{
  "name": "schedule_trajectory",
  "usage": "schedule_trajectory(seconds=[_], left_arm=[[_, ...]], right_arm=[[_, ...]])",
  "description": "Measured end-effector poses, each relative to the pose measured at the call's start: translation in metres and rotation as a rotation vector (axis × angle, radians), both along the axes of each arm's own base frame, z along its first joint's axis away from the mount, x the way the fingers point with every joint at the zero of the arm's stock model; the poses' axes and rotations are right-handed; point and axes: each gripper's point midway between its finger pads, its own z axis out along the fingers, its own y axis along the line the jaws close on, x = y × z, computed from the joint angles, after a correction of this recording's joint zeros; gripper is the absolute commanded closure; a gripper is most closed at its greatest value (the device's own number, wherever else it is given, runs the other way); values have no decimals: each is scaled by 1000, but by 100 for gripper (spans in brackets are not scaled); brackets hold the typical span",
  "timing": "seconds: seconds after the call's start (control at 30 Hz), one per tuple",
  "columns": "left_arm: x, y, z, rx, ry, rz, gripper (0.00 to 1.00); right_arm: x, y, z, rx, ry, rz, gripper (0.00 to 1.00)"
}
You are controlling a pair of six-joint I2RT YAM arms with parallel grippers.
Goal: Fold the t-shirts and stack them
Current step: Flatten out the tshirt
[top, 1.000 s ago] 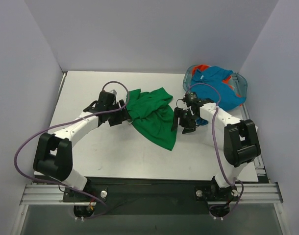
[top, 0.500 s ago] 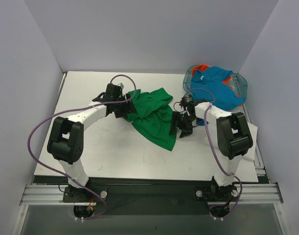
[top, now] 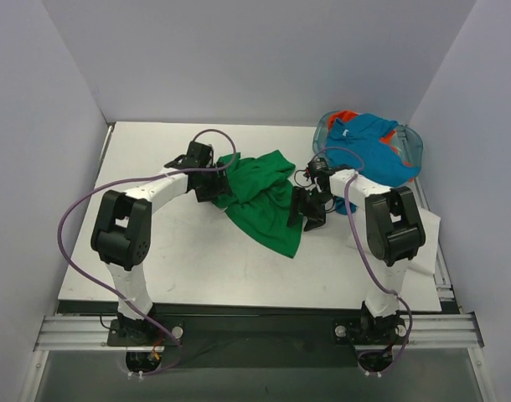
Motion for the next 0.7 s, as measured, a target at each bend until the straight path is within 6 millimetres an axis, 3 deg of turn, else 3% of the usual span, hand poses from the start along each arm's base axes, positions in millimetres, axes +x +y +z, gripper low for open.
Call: schedule_trajectory(seconds=[0.17, 0.23, 0.27, 0.3, 0.37, 0.47, 0.5, 0.6, 0.7], left_arm=[[0, -4, 0, -19, 0, -8, 29], [1, -9, -3, -37, 6, -14, 33], [1, -11, -6, -47, 11, -14, 38], [2, -14, -7, -61, 15, -14, 51], [4, -20, -10, -90, 20, -17, 67], [7, -29, -9, -140, 19, -16, 92], [9, -32, -7, -159, 14, -14, 98], [17, -36, 2, -213, -11, -4, 100], [26, -28, 14, -256, -35, 35, 100]], right_arm=[[-1, 1, 0, 2, 9, 8, 46], [-1, 1, -1, 2, 13, 14, 49], [-1, 2, -1, 5, 16, 19, 50], [0, 3, -1, 8, 22, 22, 53], [1, 5, -2, 17, 25, 31, 58], [1, 7, -3, 26, 26, 49, 72], [1, 8, -3, 31, 27, 56, 83], [3, 10, 1, 45, 25, 72, 100], [13, 11, 13, 66, 3, 71, 100]])
